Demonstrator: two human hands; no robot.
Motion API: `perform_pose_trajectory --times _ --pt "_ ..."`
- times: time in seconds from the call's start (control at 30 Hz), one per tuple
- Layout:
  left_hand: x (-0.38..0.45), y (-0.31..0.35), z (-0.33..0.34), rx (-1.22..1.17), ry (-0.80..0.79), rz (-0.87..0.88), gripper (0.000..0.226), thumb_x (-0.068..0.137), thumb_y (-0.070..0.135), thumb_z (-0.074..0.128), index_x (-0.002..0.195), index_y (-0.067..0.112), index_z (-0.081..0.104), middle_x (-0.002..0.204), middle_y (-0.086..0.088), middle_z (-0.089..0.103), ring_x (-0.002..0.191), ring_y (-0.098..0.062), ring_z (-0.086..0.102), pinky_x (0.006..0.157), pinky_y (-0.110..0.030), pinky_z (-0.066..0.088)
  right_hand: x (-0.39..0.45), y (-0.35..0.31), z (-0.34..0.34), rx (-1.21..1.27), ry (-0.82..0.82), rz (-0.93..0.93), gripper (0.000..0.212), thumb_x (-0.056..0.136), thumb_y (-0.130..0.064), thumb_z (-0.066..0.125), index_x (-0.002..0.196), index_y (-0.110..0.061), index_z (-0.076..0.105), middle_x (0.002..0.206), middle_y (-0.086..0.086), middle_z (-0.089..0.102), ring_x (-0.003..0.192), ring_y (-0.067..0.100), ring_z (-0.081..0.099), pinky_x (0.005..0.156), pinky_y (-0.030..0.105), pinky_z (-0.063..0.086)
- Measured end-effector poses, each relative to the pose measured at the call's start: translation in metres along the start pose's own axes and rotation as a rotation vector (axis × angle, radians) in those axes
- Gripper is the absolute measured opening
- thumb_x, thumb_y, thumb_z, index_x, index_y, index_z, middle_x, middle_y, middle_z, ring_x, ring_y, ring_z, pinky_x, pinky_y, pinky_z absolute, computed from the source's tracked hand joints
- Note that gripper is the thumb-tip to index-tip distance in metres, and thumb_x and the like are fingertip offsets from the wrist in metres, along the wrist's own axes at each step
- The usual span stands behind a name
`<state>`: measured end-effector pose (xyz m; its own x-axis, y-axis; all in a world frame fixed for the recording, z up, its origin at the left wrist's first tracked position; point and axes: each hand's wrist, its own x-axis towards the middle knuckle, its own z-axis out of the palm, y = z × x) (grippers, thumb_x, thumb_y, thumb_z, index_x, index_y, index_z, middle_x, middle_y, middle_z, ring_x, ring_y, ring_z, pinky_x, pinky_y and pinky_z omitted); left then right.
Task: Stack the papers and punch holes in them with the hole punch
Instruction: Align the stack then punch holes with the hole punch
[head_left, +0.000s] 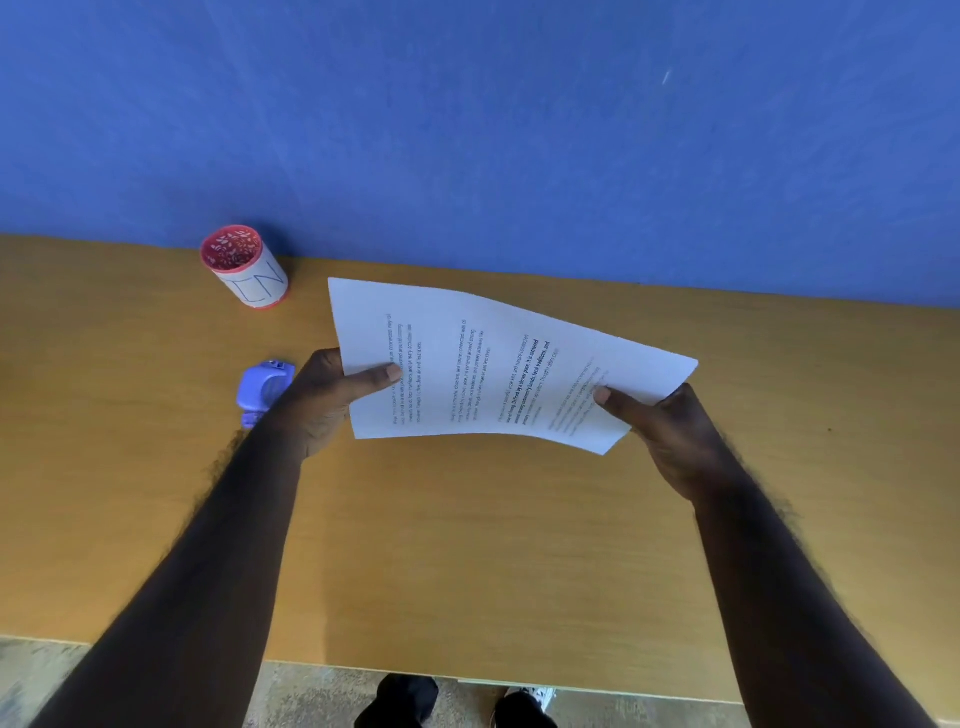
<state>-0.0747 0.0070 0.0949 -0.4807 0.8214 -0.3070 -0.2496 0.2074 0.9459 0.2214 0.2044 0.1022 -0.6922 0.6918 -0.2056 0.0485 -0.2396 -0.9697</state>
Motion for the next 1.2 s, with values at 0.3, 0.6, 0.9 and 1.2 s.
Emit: perform_pose_trajectory --times 0.3,0.6,0.9,1.2 --pt "-0.004 -0.039 0.002 0.316 0.081 -0.065 0.029 0.067 0.023 0.083 0.092 0.035 0.077 0.105 0.001 0.078 0.1 -0.018 0.073 0.094 -0.052 0.055 -0.004 0.046 -0.004 -0.077 0.101 0.114 0.054 0.07 -0.036 0.089 0.115 -0.009 0.074 0.118 0.013 0.076 0.113 0.032 0.071 0.103 0.06 0.05" --pt "-0.006 -0.039 0.003 0.283 0.056 -0.072 0.037 0.065 0.032 0.082 0.101 0.035 0.074 0.109 0.004 0.077 0.104 -0.016 0.071 0.096 -0.049 0.054 0.001 0.056 -0.012 -0.097 0.118 0.115 0.032 0.086 -0.008 0.078 0.118 -0.007 0.073 0.12 0.013 0.076 0.114 0.031 0.071 0.102 0.053 0.053" --pt "-0.003 -0.042 0.015 0.147 0.159 -0.152 0.021 0.075 0.025 0.08 0.095 0.025 0.078 0.102 0.002 0.079 0.098 -0.023 0.073 0.098 -0.052 0.052 0.006 0.064 -0.008 -0.236 0.376 0.18 0.062 0.082 -0.028 0.081 0.138 -0.021 0.057 0.137 0.0 0.065 0.122 0.026 0.063 0.099 0.049 0.055" --pt "-0.028 -0.062 0.08 -0.437 0.17 -0.228 0.038 0.082 0.011 0.073 0.119 0.014 0.066 0.117 -0.007 0.074 0.105 -0.024 0.07 0.089 -0.044 0.057 -0.006 0.068 0.041 0.133 0.164 0.356 0.041 0.095 -0.041 0.065 0.132 -0.024 0.061 0.127 0.005 0.073 0.112 0.028 0.071 0.089 0.05 0.06"
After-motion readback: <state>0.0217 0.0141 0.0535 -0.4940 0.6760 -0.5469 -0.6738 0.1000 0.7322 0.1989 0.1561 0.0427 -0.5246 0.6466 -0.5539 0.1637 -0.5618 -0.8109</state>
